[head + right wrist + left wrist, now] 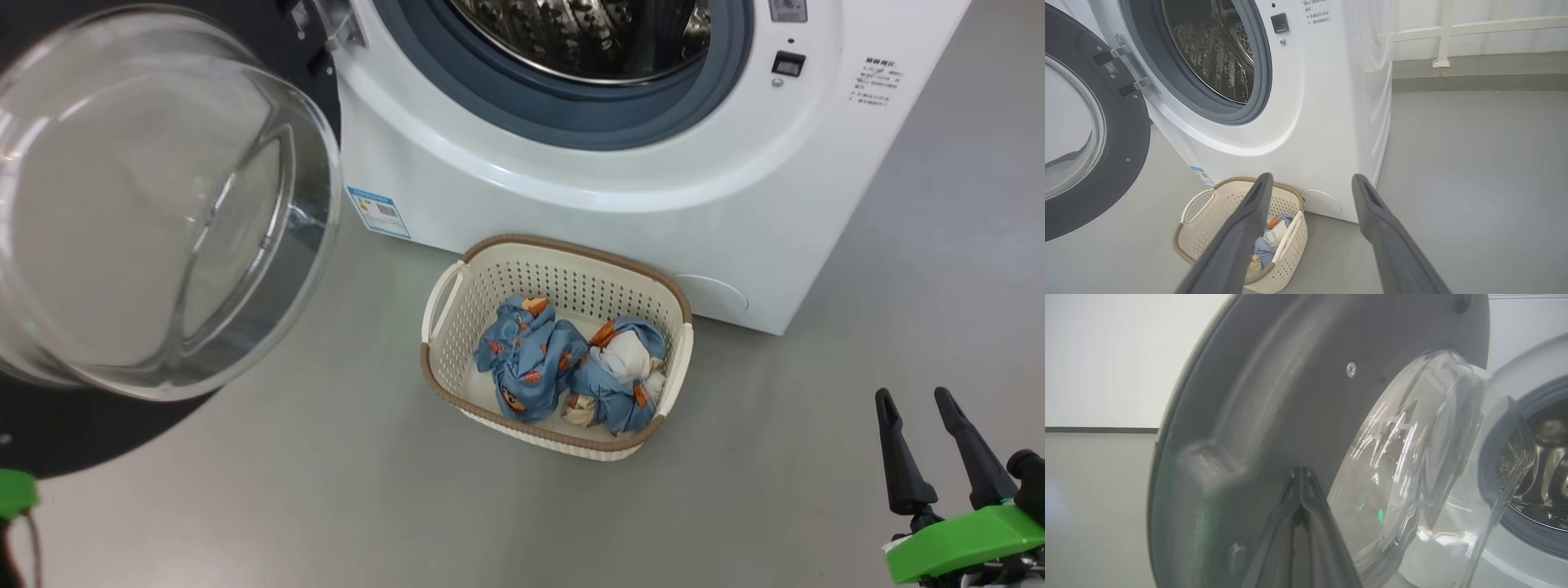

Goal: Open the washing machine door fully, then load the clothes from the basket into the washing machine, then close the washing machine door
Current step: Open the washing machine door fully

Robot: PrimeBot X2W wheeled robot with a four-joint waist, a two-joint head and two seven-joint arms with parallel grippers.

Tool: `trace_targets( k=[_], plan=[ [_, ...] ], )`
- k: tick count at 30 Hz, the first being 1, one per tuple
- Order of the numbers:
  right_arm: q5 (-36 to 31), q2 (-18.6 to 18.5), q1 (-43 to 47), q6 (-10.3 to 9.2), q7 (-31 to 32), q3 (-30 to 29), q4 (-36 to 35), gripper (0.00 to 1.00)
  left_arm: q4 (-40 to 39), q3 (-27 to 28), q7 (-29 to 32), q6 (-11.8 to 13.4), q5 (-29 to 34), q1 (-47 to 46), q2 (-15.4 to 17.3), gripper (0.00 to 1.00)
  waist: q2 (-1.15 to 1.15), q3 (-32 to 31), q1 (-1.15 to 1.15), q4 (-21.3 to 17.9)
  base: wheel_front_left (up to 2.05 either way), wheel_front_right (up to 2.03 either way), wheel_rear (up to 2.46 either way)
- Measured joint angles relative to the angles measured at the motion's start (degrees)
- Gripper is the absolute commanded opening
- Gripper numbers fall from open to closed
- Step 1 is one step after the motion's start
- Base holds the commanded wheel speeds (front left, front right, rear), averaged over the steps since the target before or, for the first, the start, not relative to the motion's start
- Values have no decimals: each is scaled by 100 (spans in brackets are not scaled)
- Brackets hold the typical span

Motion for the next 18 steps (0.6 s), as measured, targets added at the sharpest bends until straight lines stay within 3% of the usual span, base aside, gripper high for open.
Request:
trace_targets(
  k=[10, 18],
  plan=[
    [-1, -171, -248, 0, 0, -10, -41, 100, 855, 723, -2, -165, 221, -737, 526, 0, 0, 408, 0, -142, 0, 0, 0],
    [-24, -235, -378, 0, 0, -22, -69, 100, 1612, 936, -3, -314, 445, -1311, 871, 0, 0, 626, 0, -327, 0, 0, 0]
  ],
)
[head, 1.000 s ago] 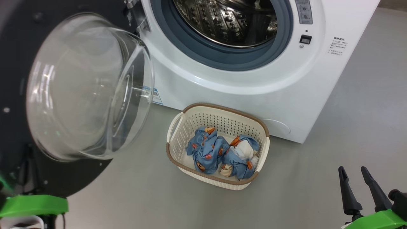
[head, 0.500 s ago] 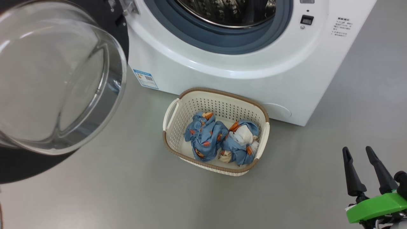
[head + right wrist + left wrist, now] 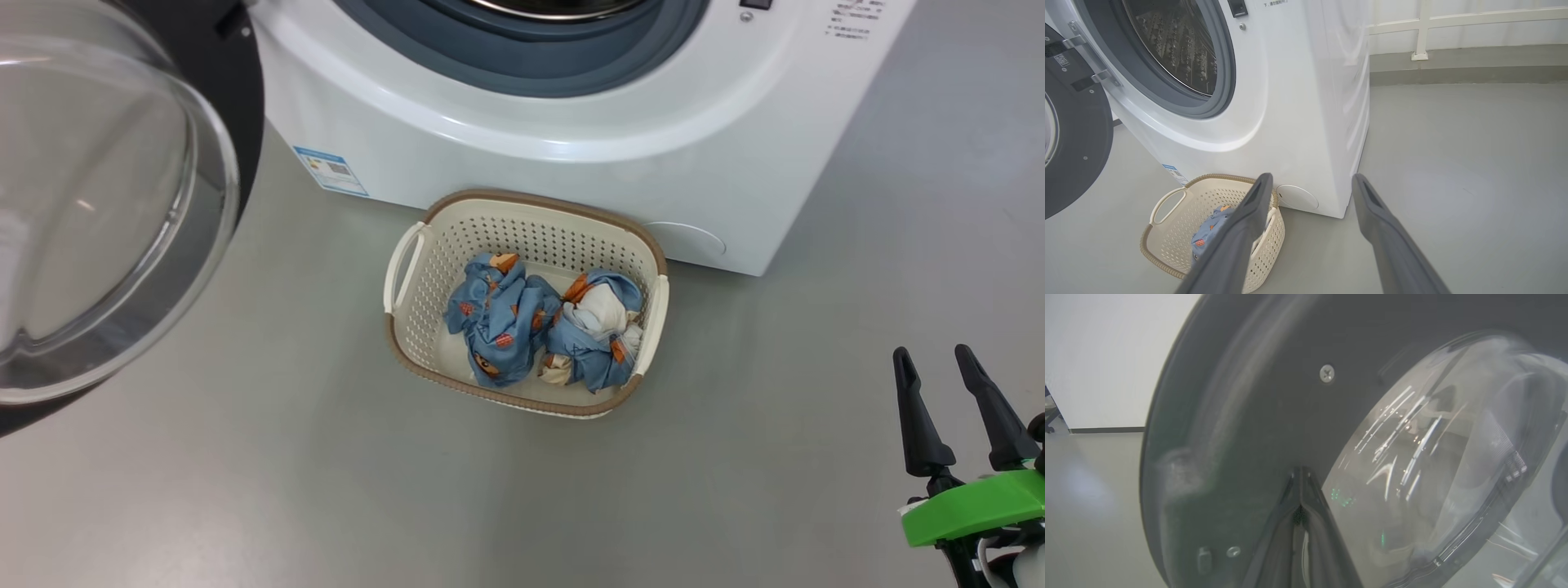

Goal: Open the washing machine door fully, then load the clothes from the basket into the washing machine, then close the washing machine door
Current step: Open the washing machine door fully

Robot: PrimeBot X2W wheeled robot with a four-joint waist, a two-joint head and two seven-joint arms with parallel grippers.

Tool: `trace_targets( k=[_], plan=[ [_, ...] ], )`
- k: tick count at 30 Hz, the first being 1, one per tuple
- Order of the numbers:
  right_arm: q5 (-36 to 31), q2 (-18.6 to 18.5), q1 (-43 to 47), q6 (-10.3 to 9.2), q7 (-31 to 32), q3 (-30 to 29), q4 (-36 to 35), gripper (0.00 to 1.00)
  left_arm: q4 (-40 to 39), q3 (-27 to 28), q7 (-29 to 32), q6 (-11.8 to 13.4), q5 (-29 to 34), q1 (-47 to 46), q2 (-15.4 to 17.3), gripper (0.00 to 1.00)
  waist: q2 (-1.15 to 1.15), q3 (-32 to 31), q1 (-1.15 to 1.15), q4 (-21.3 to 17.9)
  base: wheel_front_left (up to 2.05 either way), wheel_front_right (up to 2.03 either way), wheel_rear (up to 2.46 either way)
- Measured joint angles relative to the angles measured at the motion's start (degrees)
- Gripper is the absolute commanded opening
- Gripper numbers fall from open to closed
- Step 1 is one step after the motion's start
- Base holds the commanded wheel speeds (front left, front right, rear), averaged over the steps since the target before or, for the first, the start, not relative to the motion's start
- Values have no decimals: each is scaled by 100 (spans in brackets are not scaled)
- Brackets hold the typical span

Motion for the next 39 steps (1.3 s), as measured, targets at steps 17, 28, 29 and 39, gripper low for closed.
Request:
trace_targets(
  k=[17, 28, 29, 39],
  plan=[
    [-25, 123, 62, 0, 0, 54, 34, 100, 26, 254, 1, -177, 282, 47, -159, 0, 0, -375, 0, -80, 0, 0, 0],
    [-22, 258, 328, 0, 0, 104, 52, 100, -1383, -708, 1, -192, 66, 1417, -526, 100, 0, -954, 0, -95, 0, 0, 0],
    [-19, 266, 334, 0, 0, 107, 52, 100, -1546, -771, 1, -193, 8, 1561, -581, 100, 0, -1000, 0, -108, 0, 0, 0],
    [-19, 360, 425, 0, 0, 60, 3, 100, -2846, -1816, 2, -225, -444, 2622, -789, 100, 0, -1180, 0, -431, 0, 0, 0]
  ],
)
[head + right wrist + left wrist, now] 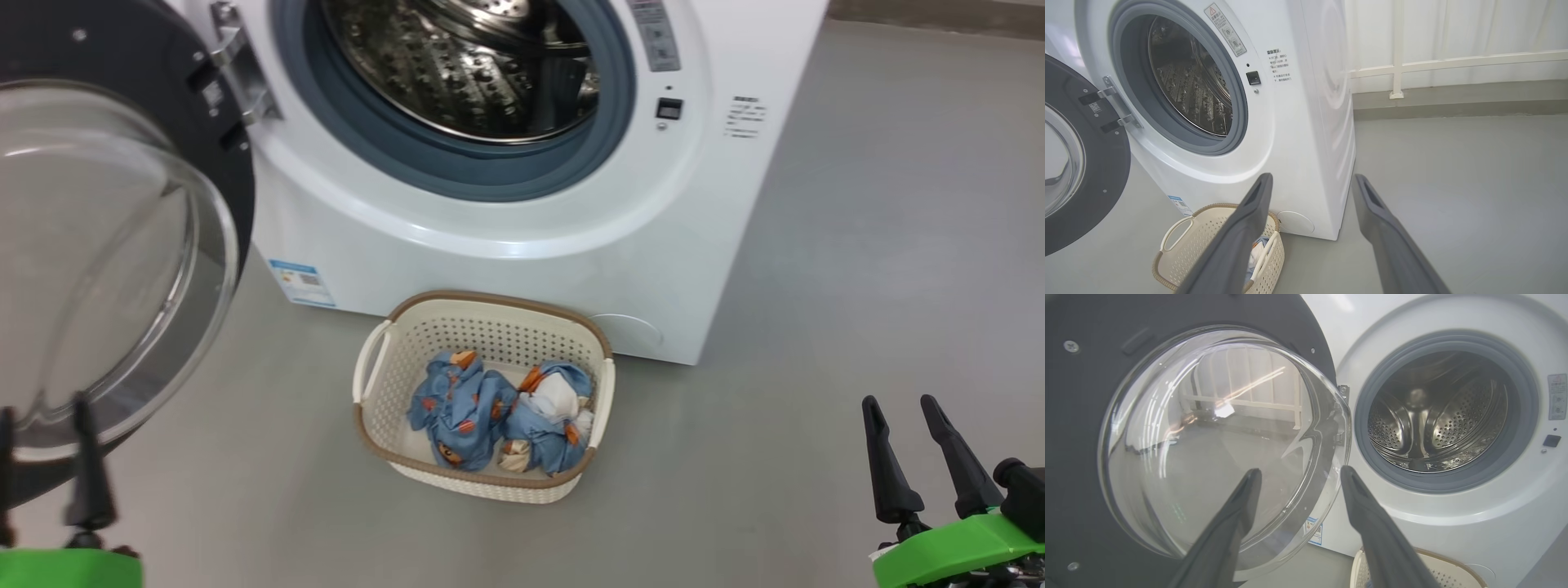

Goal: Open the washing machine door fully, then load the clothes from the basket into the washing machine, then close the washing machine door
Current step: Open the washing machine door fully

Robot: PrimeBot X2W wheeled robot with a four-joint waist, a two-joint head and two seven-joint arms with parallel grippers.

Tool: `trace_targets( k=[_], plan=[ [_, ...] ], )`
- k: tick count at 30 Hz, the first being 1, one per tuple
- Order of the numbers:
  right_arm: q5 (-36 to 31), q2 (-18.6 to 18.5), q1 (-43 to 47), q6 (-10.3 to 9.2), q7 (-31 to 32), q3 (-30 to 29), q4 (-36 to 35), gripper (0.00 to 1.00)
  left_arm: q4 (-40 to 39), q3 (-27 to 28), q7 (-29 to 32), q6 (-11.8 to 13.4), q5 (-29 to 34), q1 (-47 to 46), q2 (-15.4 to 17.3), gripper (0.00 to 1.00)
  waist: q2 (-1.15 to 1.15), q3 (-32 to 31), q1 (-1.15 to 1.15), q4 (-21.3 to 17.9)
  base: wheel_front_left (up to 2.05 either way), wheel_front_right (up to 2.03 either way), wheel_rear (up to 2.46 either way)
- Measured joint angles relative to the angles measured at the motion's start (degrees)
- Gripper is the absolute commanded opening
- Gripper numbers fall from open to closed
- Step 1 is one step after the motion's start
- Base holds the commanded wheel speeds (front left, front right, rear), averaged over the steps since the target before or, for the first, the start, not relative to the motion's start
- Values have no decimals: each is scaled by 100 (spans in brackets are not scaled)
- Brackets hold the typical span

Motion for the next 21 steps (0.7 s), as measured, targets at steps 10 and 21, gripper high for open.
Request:
trace_targets(
  k=[10, 21],
  plan=[
    [0, 51, -14, 0, 0, -90, -81, 100, -414, -794, 0, 0, -98, 283, -38, 100, 0, 25, 0, -556, 0, 0, 0],
    [0, 114, -14, 0, 0, -178, -121, 100, -601, -968, 0, 0, -390, 482, -105, 100, 0, 22, 0, -1330, 0, 0, 0]
  ],
)
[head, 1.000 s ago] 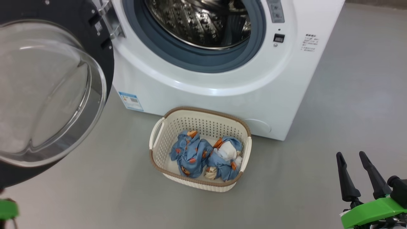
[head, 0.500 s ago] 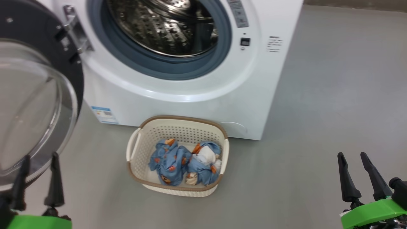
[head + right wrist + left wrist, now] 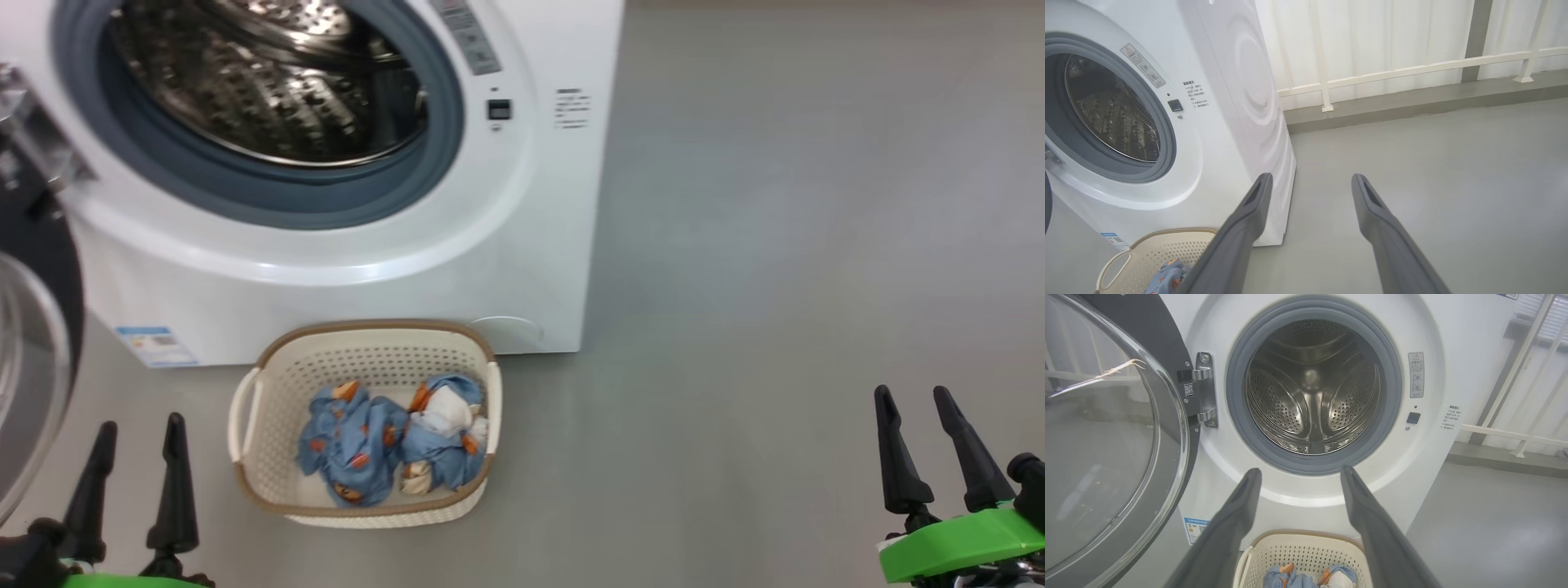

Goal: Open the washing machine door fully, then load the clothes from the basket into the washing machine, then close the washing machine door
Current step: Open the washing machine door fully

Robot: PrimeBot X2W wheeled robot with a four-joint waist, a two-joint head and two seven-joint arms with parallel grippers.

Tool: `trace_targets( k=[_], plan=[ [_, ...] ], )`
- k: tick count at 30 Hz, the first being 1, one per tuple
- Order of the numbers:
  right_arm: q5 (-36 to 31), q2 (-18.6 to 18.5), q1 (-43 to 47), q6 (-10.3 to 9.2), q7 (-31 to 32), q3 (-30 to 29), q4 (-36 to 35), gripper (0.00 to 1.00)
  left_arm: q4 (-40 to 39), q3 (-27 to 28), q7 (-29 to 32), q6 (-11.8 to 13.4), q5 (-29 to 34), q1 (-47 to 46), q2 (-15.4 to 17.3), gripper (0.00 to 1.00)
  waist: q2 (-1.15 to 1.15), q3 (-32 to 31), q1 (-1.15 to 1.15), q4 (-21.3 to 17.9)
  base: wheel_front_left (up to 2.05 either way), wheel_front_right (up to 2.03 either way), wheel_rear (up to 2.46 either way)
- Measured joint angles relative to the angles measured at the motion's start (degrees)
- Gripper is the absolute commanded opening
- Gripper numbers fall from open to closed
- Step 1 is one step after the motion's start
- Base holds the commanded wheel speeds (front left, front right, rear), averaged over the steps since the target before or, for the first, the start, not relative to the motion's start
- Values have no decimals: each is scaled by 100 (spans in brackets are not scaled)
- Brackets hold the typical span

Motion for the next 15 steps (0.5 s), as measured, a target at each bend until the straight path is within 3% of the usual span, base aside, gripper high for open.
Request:
trace_targets(
  k=[8, 15],
  plan=[
    [0, -1, 1, 0, 0, -51, -33, 100, -96, -44, 0, 0, -33, 74, -105, 100, 0, -15, 0, -424, 0, 0, 0],
    [0, 16, 1, 0, 0, -59, -36, 100, -78, -113, 0, 0, -31, 79, -111, 100, 0, -38, 0, -562, 0, 0, 0]
  ],
)
